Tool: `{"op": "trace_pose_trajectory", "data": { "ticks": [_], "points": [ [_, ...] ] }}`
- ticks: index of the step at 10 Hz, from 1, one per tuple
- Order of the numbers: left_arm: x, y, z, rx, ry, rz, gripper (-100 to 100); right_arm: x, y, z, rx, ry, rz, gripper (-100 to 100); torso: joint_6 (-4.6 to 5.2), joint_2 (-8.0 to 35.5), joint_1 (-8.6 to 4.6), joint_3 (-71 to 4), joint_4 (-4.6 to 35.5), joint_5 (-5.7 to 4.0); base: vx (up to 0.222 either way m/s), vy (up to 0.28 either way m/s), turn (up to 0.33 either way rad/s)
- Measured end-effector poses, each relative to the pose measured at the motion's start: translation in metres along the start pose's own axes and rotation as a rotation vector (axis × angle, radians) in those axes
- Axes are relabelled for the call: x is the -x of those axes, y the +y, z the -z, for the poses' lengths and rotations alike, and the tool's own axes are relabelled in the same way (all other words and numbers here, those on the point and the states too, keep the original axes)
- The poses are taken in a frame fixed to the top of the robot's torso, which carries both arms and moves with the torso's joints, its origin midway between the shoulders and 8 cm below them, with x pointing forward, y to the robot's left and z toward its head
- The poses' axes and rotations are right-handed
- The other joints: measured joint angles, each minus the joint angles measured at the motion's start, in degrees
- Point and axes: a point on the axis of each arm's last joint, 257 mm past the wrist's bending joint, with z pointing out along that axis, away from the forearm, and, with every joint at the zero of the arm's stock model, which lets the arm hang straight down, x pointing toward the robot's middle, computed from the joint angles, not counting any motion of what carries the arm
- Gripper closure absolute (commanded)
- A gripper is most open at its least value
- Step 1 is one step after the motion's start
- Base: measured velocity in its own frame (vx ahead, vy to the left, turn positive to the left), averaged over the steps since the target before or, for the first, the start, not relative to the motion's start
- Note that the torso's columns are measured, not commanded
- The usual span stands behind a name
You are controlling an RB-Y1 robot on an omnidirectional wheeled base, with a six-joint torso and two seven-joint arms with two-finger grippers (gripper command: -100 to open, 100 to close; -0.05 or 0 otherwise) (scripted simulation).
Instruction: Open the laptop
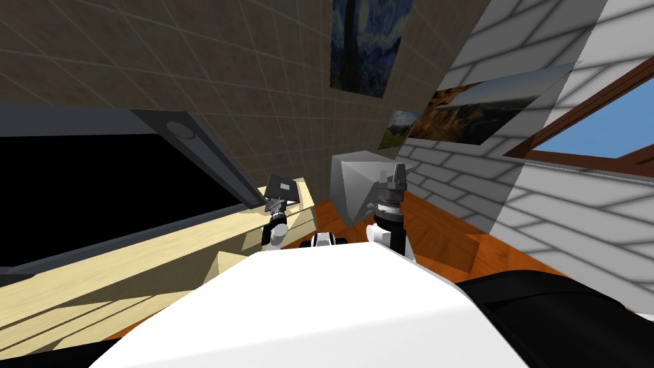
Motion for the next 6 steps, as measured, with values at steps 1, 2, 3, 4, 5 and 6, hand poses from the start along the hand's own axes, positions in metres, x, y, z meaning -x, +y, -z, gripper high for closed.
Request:
{"op": "trace_pose_trajectory", "data": {
  "ticks": [1, 2, 3, 4, 5, 6],
  "points": [
    [0.004, 0.002, -0.001, -0.006, 0.002, 0.023, 100, 0.000, 0.000, 0.000, 0.000, 0.000, 0.000, 0, 0.07, 0.00, 0.02, 0.01, 0.00, 0.02, -0.039, 0.058, -0.044],
    [0.008, 0.002, -0.002, -0.012, 0.002, 0.037, 100, 0.000, 0.000, 0.000, 0.000, 0.000, 0.000, 0, 0.00, -0.02, -0.01, -0.01, -0.04, 0.01, -0.052, 0.075, -0.055],
    [0.013, 0.005, -0.004, -0.018, 0.005, 0.060, 100, 0.000, 0.000, 0.000, 0.000, 0.000, 0.000, 0, 0.08, -0.02, 0.04, -0.01, -0.03, 0.03, -0.049, 0.064, -0.061],
    [0.015, 0.005, -0.004, -0.025, 0.007, 0.074, -100, 0.000, 0.000, 0.000, 0.000, 0.000, 0.000, 0, -0.02, 0.05, -0.02, 0.02, -0.06, 0.02, -0.041, -0.018, 0.005],
    [0.012, 0.001, -0.009, -0.028, 0.008, 0.073, -100, 0.000, 0.000, 0.000, 0.000, 0.000, 0.000, 0, -0.10, 0.17, -0.25, 0.08, 0.10, -0.12, -0.039, -0.125, 0.040],
    [0.006, -0.005, -0.020, -0.029, 0.005, 0.068, -100, 0.000, 0.000, 0.000, 0.000, 0.000, 0.000, 0, -0.10, 0.31, -0.49, 0.17, 0.21, -0.23, -0.048, -0.134, 0.040]
  ]
}}
